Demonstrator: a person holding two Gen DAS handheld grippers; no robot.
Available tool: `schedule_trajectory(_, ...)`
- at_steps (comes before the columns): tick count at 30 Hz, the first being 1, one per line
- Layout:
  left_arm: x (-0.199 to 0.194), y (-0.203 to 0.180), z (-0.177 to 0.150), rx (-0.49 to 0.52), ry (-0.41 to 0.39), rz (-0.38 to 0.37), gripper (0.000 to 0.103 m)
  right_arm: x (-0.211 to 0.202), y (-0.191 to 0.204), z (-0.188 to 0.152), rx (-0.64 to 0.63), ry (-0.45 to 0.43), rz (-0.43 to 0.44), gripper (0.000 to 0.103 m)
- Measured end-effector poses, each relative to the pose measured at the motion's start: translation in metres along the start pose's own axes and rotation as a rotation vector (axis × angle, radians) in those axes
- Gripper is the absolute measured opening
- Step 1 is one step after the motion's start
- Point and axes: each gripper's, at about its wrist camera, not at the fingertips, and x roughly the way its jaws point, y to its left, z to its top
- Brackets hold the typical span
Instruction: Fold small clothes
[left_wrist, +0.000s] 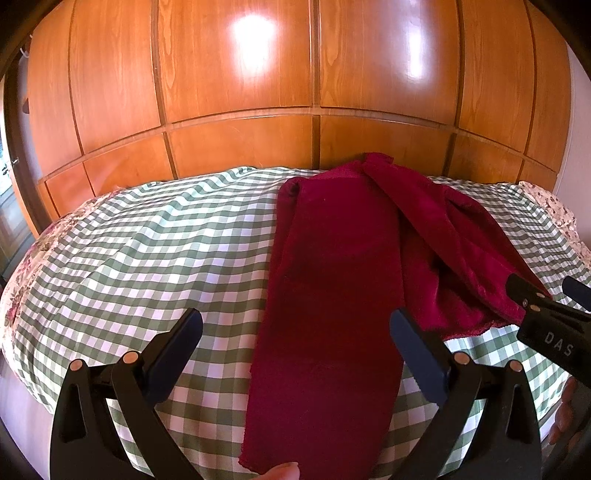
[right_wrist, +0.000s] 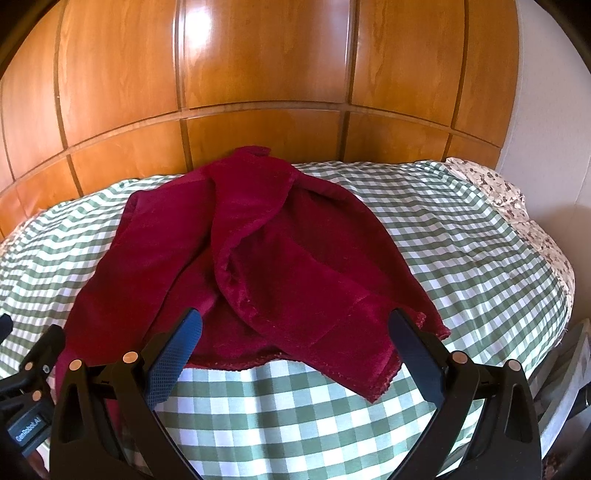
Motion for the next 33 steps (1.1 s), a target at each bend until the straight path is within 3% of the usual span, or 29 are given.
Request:
schedule_trajectory(19, 0.005, -0.008, -0.006, 0.063, 0.022, -0.035, 0.101, 0.001, -0.012, 0.001, 0.025, -0.001, -0.016, 0.100)
schedule_trajectory(26, 0.022, -0.010, -0.024, 0.193, 0.102, -0.140, 0.099, 0.005, -0.018, -0.001, 0.004, 0.005, 0.063, 0.099)
schedule_trajectory(29, 0.022, -0.015, -0.036, 0.257, 0.112, -0.200, 0.092, 0.010, -0.018, -0.002, -0.040, 0.022, 0.121, 0.076)
schedule_trajectory(32, 0.024, -0.025, -0.048, 0.313, 0.139, -0.253, 0.086, 0.016, -0.007, -0.006, -0.107, 0.039, 0.150, 0.074)
schedule_trajectory(33, 0.027, -0.028, -0.051, 0.330, 0.144, -0.248, 0.078, 0.019, -0.002, -0.007, -0.130, 0.046, 0.160, 0.073)
